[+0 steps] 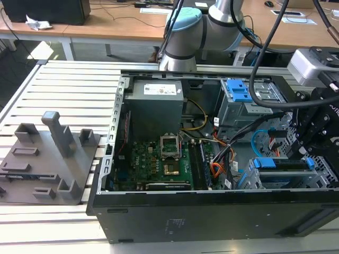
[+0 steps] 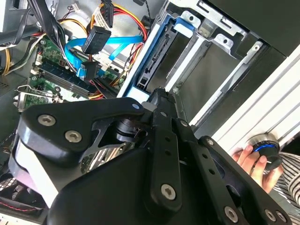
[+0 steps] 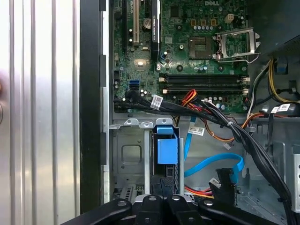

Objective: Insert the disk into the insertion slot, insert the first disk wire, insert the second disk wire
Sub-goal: 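Insert the disk into the insertion slot, then insert the first disk wire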

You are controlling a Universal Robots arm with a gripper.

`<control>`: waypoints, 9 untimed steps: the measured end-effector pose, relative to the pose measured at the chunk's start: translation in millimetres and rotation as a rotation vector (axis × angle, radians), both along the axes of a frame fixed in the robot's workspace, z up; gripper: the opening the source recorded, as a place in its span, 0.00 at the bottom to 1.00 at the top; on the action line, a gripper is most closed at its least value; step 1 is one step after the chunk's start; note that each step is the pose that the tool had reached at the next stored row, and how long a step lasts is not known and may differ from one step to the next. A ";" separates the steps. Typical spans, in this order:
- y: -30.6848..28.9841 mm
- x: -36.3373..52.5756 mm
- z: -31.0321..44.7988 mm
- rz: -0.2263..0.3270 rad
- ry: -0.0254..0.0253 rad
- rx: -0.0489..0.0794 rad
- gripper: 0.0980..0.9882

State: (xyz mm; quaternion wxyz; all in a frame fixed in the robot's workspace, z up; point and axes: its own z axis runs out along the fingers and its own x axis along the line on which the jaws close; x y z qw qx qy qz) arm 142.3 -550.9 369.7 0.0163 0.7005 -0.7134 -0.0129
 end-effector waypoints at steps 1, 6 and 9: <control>0.0 0.0 0.0 0.000 0.0000 0.000 0.01; 0.1 0.2 -0.2 0.000 0.0000 0.000 0.01; 1.9 2.4 -0.1 0.000 0.0000 0.000 0.01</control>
